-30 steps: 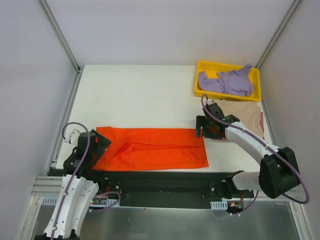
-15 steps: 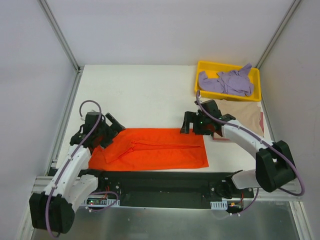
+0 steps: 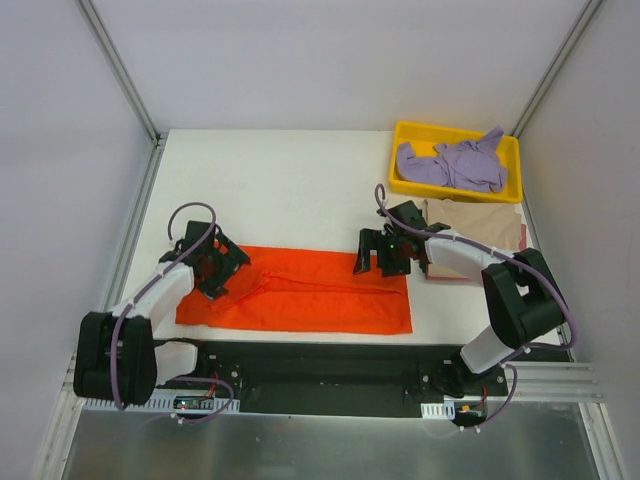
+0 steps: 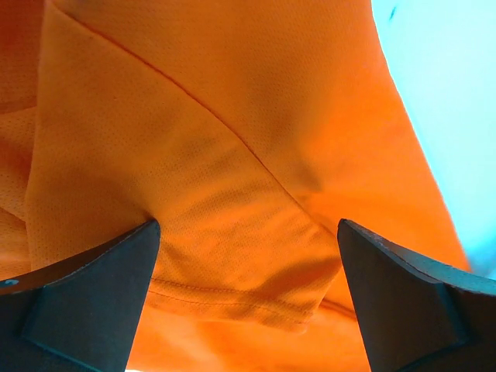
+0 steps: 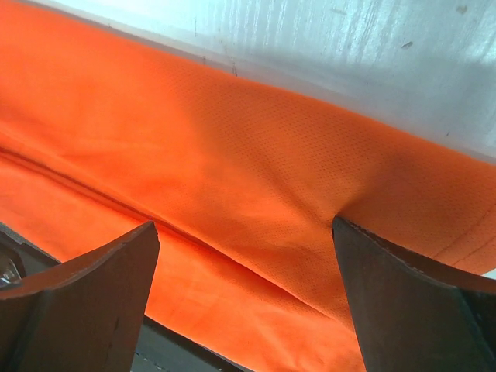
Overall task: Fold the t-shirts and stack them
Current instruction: Rotate the tshirt 75 degrees
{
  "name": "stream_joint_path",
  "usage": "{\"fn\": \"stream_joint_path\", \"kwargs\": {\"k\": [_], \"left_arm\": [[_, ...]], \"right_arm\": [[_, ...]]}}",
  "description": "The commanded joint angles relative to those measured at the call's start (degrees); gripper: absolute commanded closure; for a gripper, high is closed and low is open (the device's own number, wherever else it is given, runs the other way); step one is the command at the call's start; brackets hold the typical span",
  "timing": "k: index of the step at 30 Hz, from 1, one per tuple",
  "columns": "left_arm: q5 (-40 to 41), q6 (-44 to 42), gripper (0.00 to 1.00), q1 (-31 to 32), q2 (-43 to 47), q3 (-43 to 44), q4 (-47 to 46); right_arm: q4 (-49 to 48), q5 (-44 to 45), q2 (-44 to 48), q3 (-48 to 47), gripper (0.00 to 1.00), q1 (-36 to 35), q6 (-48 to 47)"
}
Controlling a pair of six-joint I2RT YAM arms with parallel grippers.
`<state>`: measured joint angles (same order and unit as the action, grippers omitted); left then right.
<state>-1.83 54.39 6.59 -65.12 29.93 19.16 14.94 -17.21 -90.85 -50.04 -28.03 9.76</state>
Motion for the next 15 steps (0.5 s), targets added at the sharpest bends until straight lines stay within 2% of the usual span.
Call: {"fn": "stream_joint_path", "kwargs": {"k": [1,6,8,12,15], "left_arm": [[1.9,-0.9,0.01,-3.0,-11.9,4.9,-6.2],[1.9,-3.4,0.01,-3.3,-31.0,23.2,-6.5],[-1.3,-4.5,0.01,-3.3,-39.5,32.5,-6.5],[-11.6,-3.0,0.01,-2.7,-58.7,56.6,-3.6],[-13.3,-2.2,0.01,-0.4,-69.2,72.1,-3.1]], "right_arm": [[2.5,1.4,-0.4,-0.7,0.04,-0.2,-1.4],[2.8,1.4,1.8,0.6,0.04,-0.4,-0.3],[3.4,1.5,2.4,1.4,0.04,-1.2,-0.2],[5.5,0.3,2.3,2.6,0.04,-6.1,-0.2],[5.3,-5.0,1.6,2.8,0.04,-9.7,-1.1]]}}
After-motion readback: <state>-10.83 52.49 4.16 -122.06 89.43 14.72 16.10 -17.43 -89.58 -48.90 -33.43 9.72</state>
